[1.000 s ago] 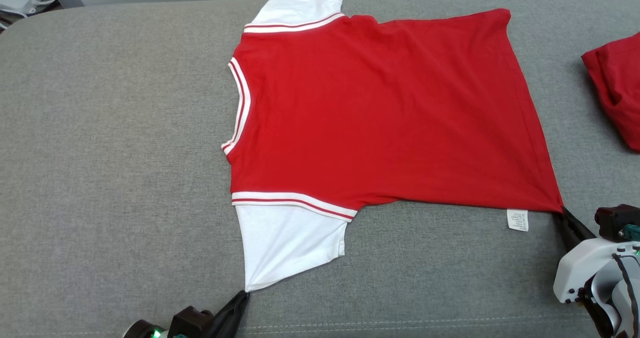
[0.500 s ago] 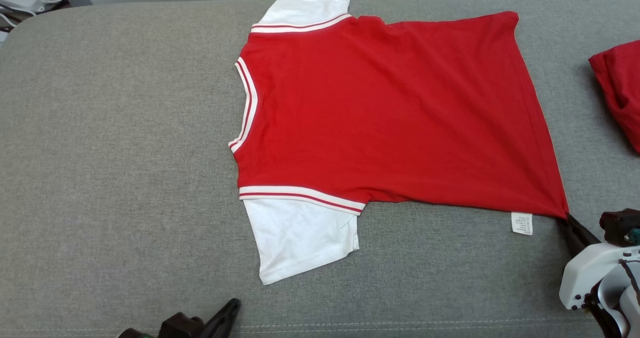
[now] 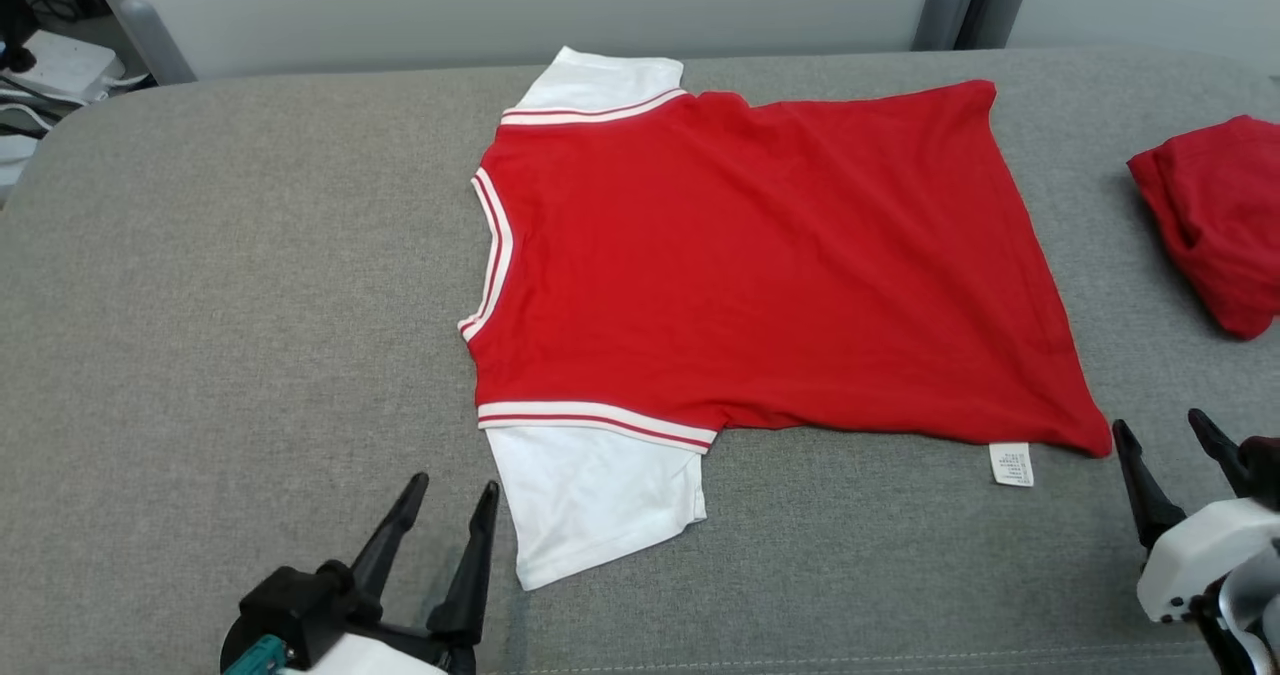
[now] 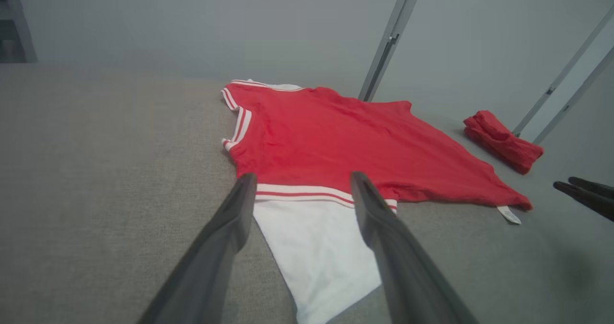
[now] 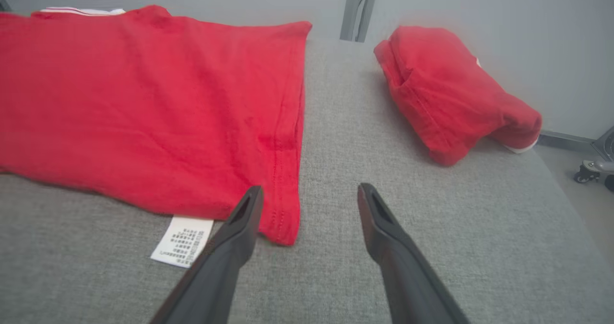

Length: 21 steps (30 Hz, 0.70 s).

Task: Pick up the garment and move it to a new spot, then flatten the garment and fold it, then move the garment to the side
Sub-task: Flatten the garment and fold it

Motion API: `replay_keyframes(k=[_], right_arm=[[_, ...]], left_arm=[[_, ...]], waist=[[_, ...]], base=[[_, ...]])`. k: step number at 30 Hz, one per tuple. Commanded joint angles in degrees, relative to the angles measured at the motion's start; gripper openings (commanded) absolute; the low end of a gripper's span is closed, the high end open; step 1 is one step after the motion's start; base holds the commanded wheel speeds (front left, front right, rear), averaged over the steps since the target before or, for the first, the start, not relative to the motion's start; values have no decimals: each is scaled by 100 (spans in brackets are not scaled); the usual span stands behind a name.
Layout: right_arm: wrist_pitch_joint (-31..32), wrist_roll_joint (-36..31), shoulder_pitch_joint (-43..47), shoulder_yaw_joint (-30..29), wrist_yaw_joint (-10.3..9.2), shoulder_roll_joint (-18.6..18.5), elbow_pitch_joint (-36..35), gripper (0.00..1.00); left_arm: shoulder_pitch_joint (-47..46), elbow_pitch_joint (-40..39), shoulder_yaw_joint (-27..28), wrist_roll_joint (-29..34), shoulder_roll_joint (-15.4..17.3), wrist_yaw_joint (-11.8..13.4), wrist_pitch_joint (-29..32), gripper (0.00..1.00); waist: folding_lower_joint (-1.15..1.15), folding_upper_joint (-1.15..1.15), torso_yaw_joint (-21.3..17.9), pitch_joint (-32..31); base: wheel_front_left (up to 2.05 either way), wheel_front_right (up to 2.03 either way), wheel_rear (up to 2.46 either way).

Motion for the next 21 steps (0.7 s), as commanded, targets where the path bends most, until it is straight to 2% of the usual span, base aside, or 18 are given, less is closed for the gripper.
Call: replay_keyframes(k=[1, 8, 14, 21], right_arm=[[-103, -83, 126, 19, -1, -48, -251, 100], [-196, -386, 717, -580, -1, 503, -1603, 100], [-202, -560, 1393, -835, -1, 901, -3051, 100], [-203, -562, 1996, -826, -1, 1192, -3839, 100]], left_arm=[[-177, -245, 259, -68, -6, 77, -72, 100], [-68, -913, 523, -183, -205, 392, -178, 100], [31, -1011, 492, 23, -326, 564, -237, 100], [194, -1217, 685, 379, -506, 731, -256, 100]], waist=[[0, 0, -36, -107], [0, 0, -88, -495], [0, 0, -99, -750], [0, 0, -146, -892]], base=[[0, 0, 0], [0, 0, 0], [0, 0, 0], [0, 0, 0]])
